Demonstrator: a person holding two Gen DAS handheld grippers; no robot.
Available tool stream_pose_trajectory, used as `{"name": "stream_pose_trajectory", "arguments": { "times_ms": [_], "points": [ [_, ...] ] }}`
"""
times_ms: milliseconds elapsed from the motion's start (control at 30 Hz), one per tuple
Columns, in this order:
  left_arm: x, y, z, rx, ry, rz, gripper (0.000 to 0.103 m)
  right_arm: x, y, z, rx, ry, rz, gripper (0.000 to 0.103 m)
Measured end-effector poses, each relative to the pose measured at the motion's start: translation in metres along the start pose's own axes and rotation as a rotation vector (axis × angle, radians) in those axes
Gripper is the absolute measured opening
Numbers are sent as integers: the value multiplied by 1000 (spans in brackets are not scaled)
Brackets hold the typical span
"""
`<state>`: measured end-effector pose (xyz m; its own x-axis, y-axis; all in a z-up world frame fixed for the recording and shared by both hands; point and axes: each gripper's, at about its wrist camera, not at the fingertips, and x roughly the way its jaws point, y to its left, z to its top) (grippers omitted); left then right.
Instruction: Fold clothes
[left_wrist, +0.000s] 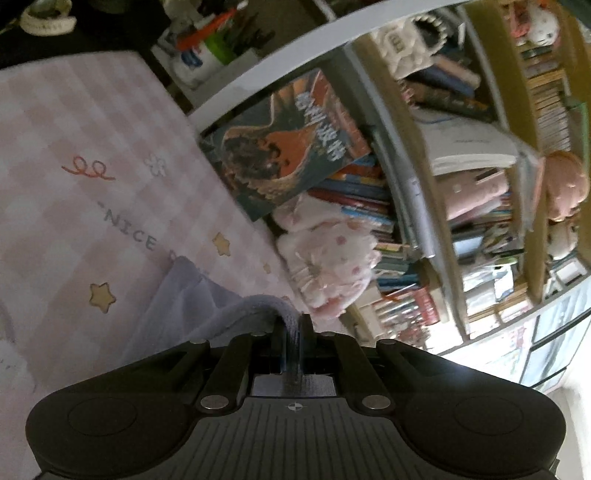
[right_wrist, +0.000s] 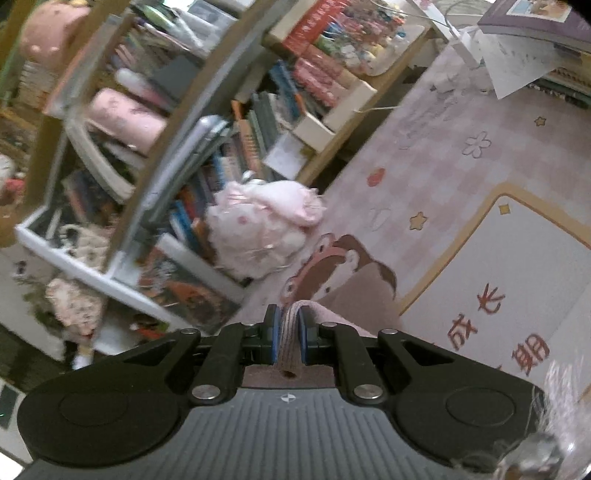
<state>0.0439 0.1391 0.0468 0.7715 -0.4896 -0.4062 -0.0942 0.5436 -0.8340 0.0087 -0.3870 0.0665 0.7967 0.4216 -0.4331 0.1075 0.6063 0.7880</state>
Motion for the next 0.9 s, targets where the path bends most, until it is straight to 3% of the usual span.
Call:
{"name": "stream_pose_trajectory", "arguments": {
  "times_ms": [200, 267, 333, 400, 467, 567, 767, 900],
  "points": [
    [37, 15, 14, -27, 81, 73, 8, 38, -12, 6, 4, 18, -92, 10],
    [44, 16, 18, -6, 107, 103, 14, 44, -14, 7, -8, 9, -139, 11],
    [49, 15, 23, 28, 129, 135, 34, 49, -15, 8, -21, 0, -185, 24],
    [46, 11, 30, 81, 96, 153, 44, 54, -17, 10, -33, -9, -232, 38],
    [41, 6, 37, 143, 55, 169, 50, 59, -19, 11, -46, -18, -278, 39],
    [35, 1, 42, 263, 13, 189, 50, 63, -19, 13, -87, -28, -329, 39],
    [49, -9, 22, 539, 99, 211, 50, 75, -2, 6, -308, 0, -397, 42],
    [68, -15, 6, 638, 135, 217, 48, 92, 13, -10, -489, 59, -403, 46]
  ]
}}
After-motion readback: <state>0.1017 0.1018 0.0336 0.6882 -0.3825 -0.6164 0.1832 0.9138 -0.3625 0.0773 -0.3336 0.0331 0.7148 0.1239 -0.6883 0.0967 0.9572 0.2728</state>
